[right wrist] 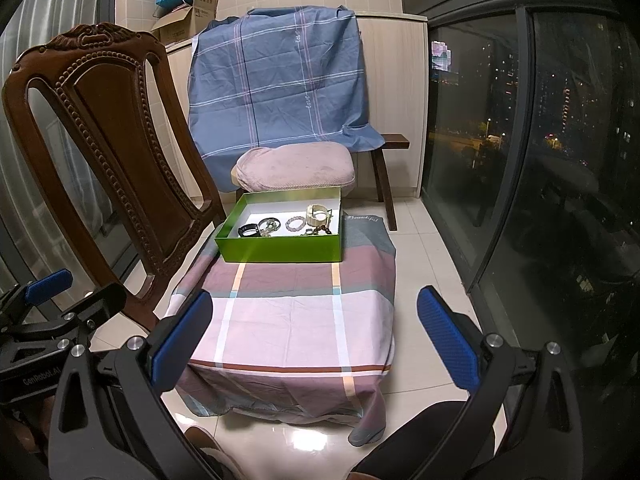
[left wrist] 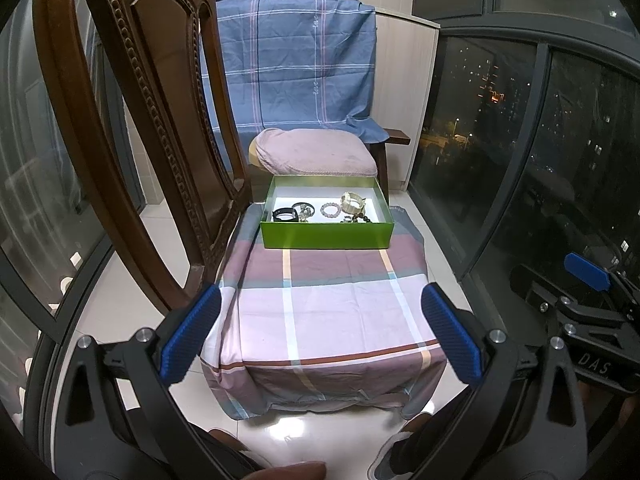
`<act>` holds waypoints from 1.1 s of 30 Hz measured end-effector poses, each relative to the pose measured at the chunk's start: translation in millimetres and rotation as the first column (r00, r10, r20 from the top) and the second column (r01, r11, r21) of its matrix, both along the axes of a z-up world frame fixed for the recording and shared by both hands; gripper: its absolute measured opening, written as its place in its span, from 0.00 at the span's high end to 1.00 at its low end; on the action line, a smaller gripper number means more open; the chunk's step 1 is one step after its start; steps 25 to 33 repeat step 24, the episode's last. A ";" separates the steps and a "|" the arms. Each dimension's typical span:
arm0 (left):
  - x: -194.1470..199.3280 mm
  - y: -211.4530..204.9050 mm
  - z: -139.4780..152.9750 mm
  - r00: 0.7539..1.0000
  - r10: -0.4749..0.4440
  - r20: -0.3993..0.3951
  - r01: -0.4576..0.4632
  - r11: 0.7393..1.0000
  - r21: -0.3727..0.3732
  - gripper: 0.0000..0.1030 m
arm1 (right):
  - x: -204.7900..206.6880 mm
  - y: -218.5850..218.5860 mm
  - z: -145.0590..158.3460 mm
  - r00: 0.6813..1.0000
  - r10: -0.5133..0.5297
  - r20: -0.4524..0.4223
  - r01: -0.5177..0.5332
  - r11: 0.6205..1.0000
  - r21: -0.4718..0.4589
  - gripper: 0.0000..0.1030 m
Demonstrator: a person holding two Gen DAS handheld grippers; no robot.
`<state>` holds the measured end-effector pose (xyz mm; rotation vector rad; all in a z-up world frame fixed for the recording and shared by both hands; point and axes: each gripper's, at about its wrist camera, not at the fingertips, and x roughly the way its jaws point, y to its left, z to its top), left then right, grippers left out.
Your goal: Organize jewelry
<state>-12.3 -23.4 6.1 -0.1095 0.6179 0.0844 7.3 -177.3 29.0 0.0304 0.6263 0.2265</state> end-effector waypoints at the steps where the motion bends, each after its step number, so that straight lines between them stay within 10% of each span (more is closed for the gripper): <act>1: 0.0 -0.4 -0.4 1.000 0.000 -0.001 0.000 1.000 0.001 0.04 | 0.0 0.0 0.0 1.000 0.000 0.000 0.000 1.000 0.000 0.03; 33: 2.3 -1.4 -5.1 1.000 -0.007 -0.016 0.007 1.000 -0.007 0.04 | 1.0 2.5 -4.4 1.000 -0.002 -0.009 0.002 1.000 0.005 0.03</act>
